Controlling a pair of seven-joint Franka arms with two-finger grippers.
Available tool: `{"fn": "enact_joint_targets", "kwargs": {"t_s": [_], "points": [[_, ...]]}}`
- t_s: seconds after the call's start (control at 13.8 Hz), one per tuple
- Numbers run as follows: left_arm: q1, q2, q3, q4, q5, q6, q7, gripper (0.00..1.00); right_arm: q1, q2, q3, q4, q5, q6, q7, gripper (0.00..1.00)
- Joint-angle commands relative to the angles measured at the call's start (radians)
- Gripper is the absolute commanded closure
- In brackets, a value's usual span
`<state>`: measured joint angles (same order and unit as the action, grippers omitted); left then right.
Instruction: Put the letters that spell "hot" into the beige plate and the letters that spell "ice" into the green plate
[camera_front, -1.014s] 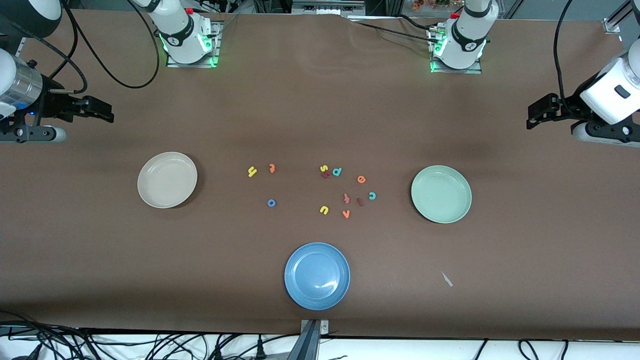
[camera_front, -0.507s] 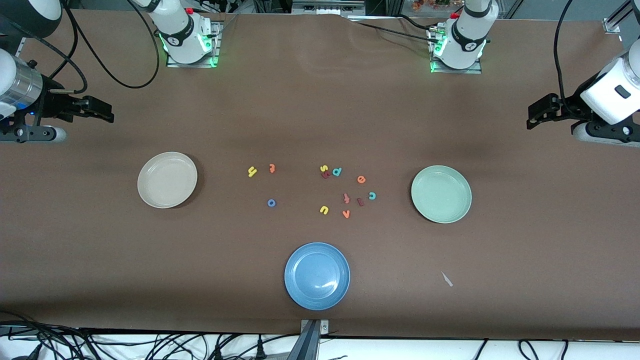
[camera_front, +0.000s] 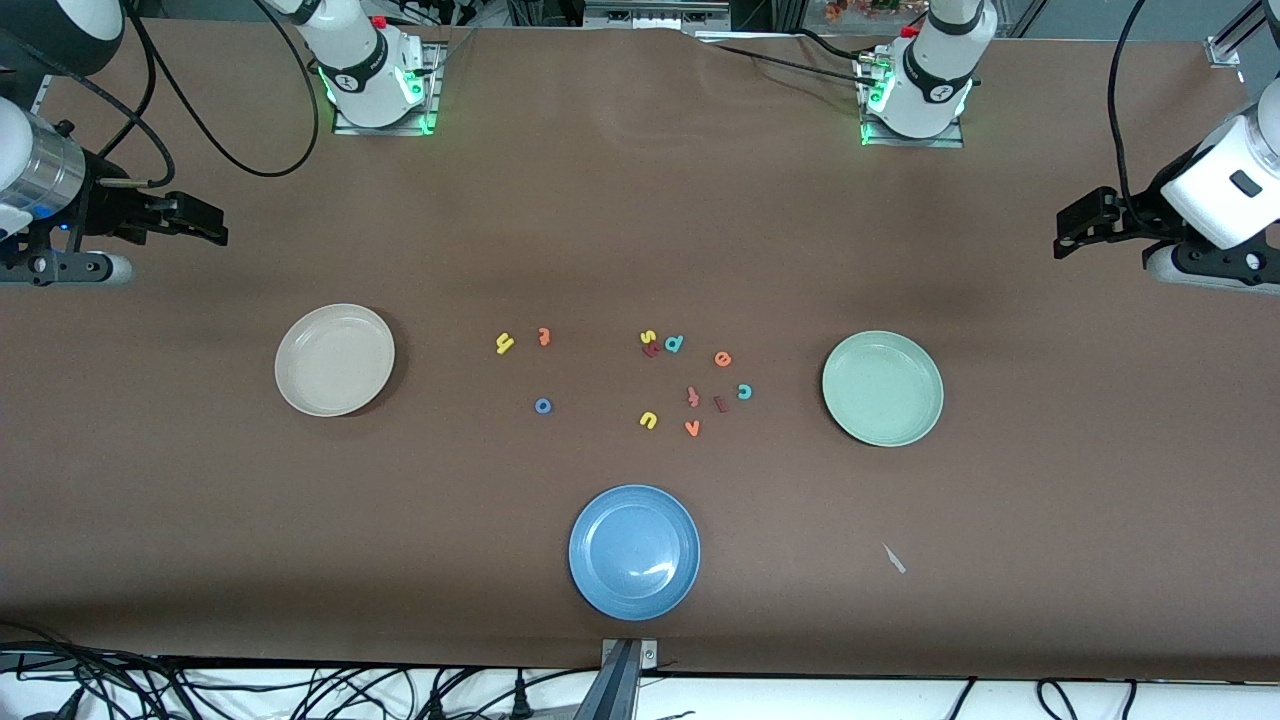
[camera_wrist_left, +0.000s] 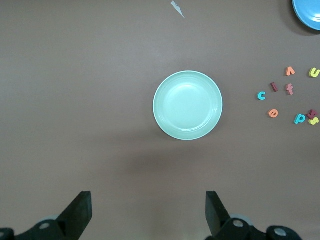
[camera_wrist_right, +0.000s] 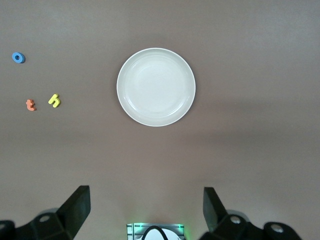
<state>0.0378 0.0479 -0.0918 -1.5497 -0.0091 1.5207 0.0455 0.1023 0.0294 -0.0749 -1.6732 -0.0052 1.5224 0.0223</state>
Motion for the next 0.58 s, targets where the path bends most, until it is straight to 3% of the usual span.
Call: {"fn": "enact_joint_targets", "kwargs": {"t_s": [0.0,0.51], "points": [[0.002,0.009,0.0,0.025,0.003,-0.019,-0.006,0.0,-0.003,0.01,0.0,0.027,0.017,-0.011,-0.001,0.0],[-0.022,0.059,-0.014,0.023,-0.014,-0.082,-0.003,0.0,-0.007,0.01,0.0,0.027,0.024,-0.011,-0.005,0.0]]}}
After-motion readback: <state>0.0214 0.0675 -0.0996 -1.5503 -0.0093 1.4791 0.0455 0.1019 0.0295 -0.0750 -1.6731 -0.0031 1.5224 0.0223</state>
